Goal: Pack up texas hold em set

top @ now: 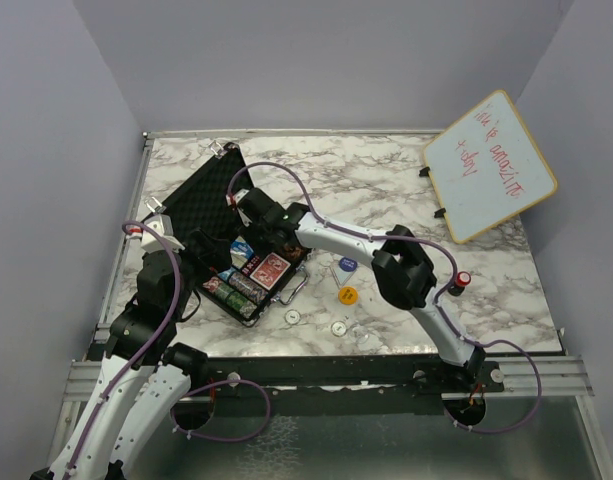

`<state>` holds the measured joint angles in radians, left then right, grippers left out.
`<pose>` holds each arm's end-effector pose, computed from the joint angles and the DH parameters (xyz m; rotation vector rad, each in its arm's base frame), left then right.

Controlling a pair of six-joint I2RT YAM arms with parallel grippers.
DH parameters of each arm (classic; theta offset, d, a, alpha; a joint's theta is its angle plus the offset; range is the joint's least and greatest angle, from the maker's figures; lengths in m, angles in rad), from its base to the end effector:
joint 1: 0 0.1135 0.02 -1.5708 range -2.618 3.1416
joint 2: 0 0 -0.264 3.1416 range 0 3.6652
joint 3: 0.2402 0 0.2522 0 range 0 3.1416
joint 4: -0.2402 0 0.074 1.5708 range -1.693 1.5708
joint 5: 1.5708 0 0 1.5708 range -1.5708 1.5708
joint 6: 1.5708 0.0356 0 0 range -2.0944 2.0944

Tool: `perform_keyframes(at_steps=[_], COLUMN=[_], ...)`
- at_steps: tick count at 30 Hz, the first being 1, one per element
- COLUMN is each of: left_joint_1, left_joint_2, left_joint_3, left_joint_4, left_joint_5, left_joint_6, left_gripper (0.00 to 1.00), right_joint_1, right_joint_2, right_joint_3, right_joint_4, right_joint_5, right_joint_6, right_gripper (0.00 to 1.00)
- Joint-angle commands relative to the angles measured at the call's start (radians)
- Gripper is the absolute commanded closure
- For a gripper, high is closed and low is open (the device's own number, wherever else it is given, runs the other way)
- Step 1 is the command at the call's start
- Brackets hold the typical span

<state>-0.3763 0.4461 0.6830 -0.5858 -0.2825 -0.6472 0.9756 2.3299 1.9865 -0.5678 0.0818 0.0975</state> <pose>0.1037 -0.0303 0.3062 -0.4483 1.8748 -0.4200 0.2938 0.4287 0.1925 -1.0359 2.2887 0.3512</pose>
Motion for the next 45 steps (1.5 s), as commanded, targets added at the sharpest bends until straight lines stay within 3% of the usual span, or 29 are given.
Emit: perform_keyframes(at_steps=[1,11,18,22,26,33,39,45], left_joint_1=[0.001,0.001,0.001,0.001,-0.001,-0.006,-0.042,-0.089], left_joint_2=[0.001,0.035,0.240,0.404,0.572,0.812,0.977,1.072], left_joint_3=[-0.006,-0.011,0.036,0.083,0.120,0.192,0.253,0.284], left_joint_4=[-0.011,0.017,0.081,0.105,0.143,0.261,0.330,0.307], left_joint_5=[-0.024,0.027,0.355,0.416,0.405,0.398,0.294,0.105], left_joint_6=[0.001,0.046,0.188,0.216,0.194,0.160,0.196,0.206], left_gripper=[0.01,0.02,0.04,0.11,0.21,0.26,0.26,0.41], right_joint_1=[-0.008,-0.045,-0.127,-0.161,-0.173,-0.178,-0.179,-0.180], right_joint_2=[-0.069,-0.312,-0.586,-0.717,-0.818,-0.894,-0.921,-0.948], right_joint_3=[-0.024,-0.261,-0.654,-0.853,-1.000,-1.134,-1.186,-1.226], right_joint_4=[0.032,0.207,0.375,0.431,0.471,0.514,0.515,0.511], right_joint_5=[0.017,0.058,0.020,0.013,0.019,0.018,0.008,0.043], right_joint_6=[0.024,0.165,0.313,0.369,0.395,0.403,0.406,0.392], right_gripper=[0.56,0.55,0.56,0.55,0.56,0.56,0.56,0.56])
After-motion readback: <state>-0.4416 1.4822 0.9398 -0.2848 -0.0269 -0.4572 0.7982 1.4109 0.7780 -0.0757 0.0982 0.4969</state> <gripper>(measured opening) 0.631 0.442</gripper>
